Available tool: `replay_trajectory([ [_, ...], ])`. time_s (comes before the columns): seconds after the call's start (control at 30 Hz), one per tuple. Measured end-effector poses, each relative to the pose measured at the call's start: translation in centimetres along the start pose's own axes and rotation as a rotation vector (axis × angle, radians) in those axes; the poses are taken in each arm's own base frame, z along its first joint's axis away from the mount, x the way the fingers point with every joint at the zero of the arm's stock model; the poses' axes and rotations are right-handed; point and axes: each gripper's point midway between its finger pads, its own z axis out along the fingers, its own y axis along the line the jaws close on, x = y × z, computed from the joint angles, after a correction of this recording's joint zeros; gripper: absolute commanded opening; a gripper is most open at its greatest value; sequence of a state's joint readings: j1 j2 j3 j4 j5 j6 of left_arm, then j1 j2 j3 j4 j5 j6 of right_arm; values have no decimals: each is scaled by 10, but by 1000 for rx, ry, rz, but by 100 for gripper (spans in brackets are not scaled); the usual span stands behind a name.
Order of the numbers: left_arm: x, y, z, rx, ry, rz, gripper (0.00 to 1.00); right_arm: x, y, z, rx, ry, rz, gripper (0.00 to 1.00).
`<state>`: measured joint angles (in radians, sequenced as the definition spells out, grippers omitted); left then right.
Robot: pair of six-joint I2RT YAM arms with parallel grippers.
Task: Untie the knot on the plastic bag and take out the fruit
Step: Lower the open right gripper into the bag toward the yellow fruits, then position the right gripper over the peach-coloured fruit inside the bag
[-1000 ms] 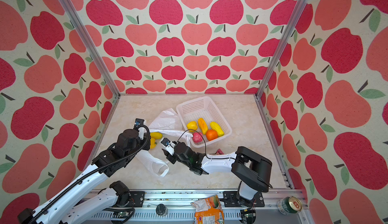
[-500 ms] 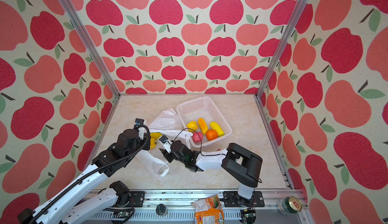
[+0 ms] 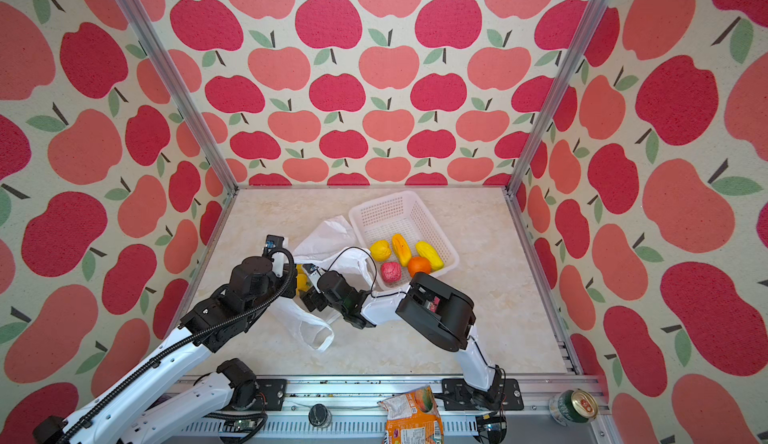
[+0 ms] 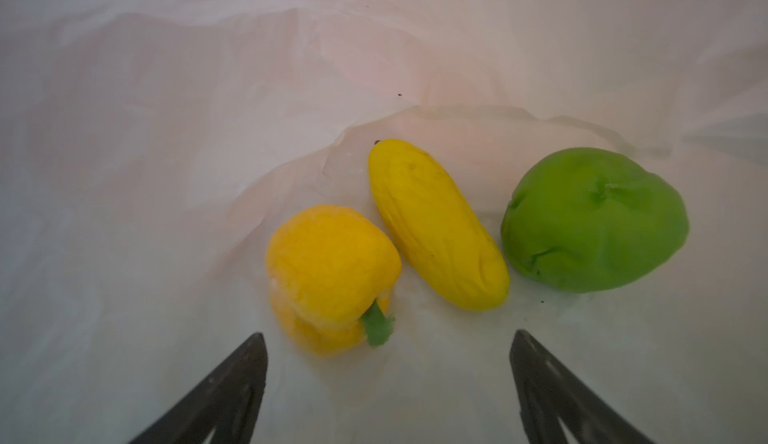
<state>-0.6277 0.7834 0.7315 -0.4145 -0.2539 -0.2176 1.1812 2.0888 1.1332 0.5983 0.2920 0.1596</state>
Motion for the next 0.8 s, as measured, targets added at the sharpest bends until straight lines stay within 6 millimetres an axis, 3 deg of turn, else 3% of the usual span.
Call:
replay_trajectory([
  [0.2,-1,0,-2,3,-7,-1,0,7,-25,31,136,13,-11,99],
  [0.43,0,-1,-3,10,-10,-1,0,-4,-24,57,128,-5,-48,97],
  [0.6,0,-2,-3,14,-9,7,0,-2,-18,70,105,12,-79,78],
  [0.8,0,-2,-3,15,-10,10,0,6,-17,70,99,45,-98,51],
])
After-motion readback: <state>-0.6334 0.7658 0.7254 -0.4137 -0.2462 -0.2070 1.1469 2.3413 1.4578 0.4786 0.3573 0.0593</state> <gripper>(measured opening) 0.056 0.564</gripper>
